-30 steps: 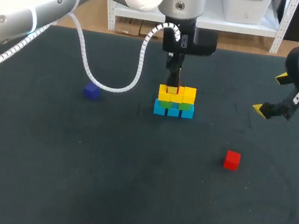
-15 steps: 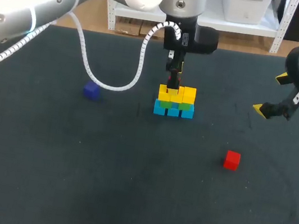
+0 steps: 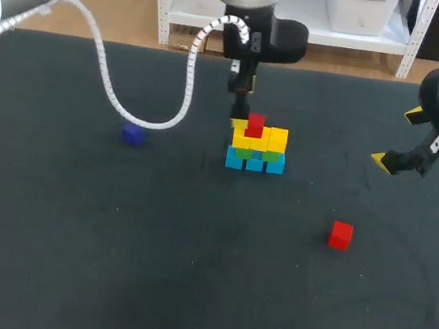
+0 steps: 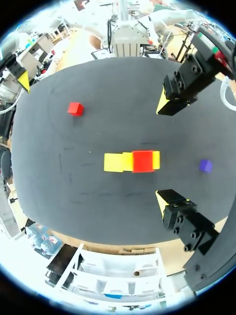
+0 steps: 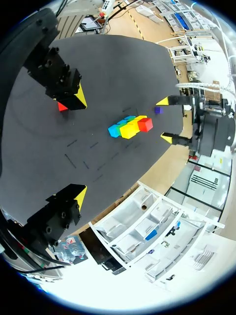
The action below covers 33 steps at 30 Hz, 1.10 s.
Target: Place the blue cubes, place green cubes on the blue cubes, place the yellow cubes on the green cubes, then place the red cubes on the yellow cubes, and place purple cube on the red cubes.
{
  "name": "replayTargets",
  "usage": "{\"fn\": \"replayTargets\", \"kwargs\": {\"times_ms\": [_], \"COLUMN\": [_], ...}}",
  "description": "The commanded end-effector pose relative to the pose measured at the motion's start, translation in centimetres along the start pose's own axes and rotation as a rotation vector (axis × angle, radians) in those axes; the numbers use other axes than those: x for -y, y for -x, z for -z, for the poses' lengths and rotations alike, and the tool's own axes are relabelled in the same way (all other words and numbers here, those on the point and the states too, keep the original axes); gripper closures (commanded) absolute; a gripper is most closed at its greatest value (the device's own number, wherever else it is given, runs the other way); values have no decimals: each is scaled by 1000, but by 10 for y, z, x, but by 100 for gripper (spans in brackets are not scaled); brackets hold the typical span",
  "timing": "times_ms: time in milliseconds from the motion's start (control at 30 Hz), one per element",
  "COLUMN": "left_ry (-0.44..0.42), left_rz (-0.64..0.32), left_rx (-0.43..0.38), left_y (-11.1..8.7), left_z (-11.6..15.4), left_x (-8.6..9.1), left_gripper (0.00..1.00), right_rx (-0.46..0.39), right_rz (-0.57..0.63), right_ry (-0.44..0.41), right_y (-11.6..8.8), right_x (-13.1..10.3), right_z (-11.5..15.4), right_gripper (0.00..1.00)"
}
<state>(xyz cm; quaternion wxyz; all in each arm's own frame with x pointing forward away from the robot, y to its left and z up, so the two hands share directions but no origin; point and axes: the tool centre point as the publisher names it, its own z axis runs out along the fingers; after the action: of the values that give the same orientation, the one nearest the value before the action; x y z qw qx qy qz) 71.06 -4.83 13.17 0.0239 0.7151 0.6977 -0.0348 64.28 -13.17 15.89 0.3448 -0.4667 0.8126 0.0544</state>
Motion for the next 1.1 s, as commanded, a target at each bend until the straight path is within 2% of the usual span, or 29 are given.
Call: {"fn": "replayTargets", "kwargs": {"times_ms": [33, 233, 467, 567, 667, 833, 1100], "left_ry": [118, 152, 222, 253, 263, 308, 357], "left_rz": [9, 42, 110, 138, 142, 195, 285], "left_rx": [38, 41, 51, 61, 108, 121, 108], "left_y": [-22, -40, -60, -65, -68, -78, -84], "left_z": [9, 20, 26, 23, 20, 18, 21], "left_x": [18, 27, 46, 53, 58, 72, 74], "left_gripper": [0, 0, 0, 0, 0, 0, 0], "right_rx": [5, 5, 5, 5, 5, 5, 5], "right_rz": [-1, -1, -1, -1, -1, -1, -1], "right_ry": [-176, -176, -176, -176, -176, -176, -176], "right_y": [-1, -1, -1, -1, -1, -1, -1], "right_x": [-3, -3, -3, -3, -3, -3, -3], "right_z": [-2, -2, -2, -2, -2, -2, -2], "right_gripper": [0, 0, 0, 0, 0, 0, 0]}}
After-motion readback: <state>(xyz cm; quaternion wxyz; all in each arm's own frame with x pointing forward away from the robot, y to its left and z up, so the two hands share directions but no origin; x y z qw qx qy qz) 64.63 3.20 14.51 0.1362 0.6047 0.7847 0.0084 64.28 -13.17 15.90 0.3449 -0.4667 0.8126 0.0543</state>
